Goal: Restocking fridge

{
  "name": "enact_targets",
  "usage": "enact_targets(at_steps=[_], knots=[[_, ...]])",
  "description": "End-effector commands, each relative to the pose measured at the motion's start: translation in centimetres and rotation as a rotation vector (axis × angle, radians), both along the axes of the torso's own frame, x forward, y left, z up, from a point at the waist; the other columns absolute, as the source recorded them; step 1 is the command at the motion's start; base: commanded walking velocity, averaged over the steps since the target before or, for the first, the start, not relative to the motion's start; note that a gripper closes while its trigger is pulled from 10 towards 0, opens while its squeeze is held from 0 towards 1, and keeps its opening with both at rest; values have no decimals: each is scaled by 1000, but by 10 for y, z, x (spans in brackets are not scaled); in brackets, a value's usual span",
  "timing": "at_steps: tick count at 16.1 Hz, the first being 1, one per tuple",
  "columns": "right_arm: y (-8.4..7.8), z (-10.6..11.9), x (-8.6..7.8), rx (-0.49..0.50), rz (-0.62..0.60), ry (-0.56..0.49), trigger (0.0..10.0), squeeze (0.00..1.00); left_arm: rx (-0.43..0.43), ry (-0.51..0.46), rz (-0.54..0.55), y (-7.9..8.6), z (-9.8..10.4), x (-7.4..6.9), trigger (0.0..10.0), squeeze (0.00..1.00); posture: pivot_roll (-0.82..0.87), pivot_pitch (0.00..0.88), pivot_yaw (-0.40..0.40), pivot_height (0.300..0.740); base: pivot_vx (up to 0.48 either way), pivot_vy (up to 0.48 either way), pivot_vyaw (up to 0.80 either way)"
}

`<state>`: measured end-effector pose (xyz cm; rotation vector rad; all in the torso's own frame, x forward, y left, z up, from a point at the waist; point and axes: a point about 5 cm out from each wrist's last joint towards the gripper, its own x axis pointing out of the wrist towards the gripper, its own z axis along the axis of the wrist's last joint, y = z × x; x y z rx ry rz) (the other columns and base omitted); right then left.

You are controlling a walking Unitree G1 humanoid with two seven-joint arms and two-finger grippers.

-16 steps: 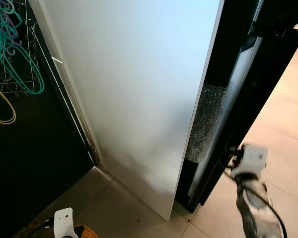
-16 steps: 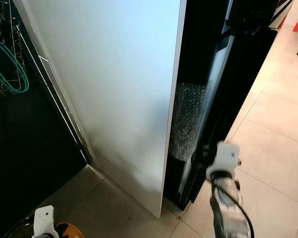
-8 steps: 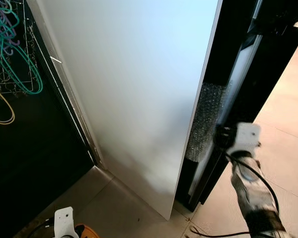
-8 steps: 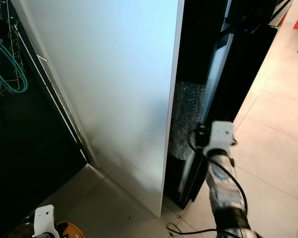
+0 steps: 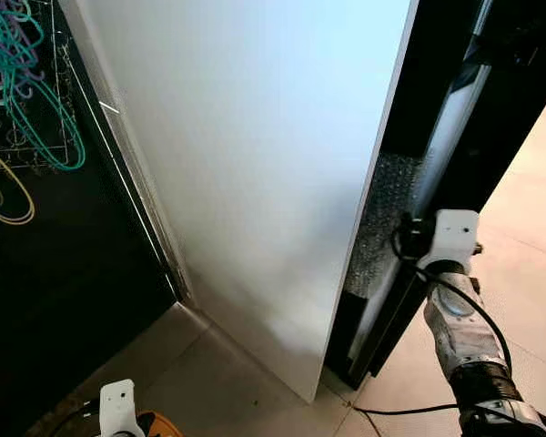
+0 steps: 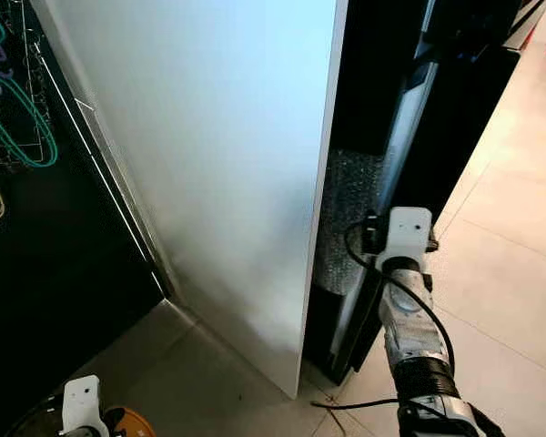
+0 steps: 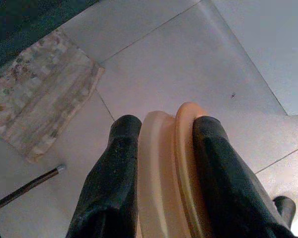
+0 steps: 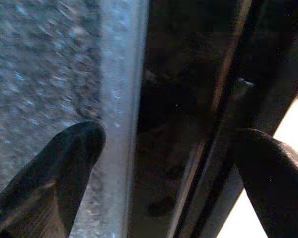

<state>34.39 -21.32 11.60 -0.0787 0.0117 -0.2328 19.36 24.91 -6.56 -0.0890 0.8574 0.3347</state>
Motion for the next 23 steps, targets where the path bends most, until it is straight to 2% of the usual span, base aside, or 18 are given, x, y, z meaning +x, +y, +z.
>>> enact_targets(at_steps=[1,7,11,14,18,19,21,22,23], knots=[[-6,1,-1,4,-34,-12,10000,0,12,16,-4,1,-1,-3,10000,0,-37,0,27,740,0,0,0],[-42,-3,-13,-18,-165,-9,10000,0,15,21,-13,1,-2,-3,10000,0,-25,0,20,740,0,0,0],[-50,-14,-26,-26,-211,16,10000,0,14,24,-16,1,-2,-4,10000,0,-25,0,19,740,0,0,0],[-60,-40,-56,-25,-280,73,10000,0,16,32,-40,1,-3,-5,10000,0,-26,0,15,740,0,0,0],[-72,-67,-84,-44,-360,167,10000,0,12,34,-49,0,-3,-6,10000,0,-33,0,11,740,0,0,0],[-80,-80,-99,-30,-421,221,10000,0,11,35,-51,-1,-4,-6,10000,0,-29,0,6,740,0,0,0],[-96,-90,-119,-63,-568,265,10000,0,11,36,-51,-1,-4,-7,10000,0,-27,0,4,740,0,0,0],[-104,-94,-129,-45,-647,282,10000,0,9,38,-52,-1,-4,-8,10000,0,-26,0,2,740,0,0,0],[-108,-100,-136,-16,-671,309,10000,0,7,42,-52,-2,-5,-8,10000,0,-29,0,2,740,0,0,0]])
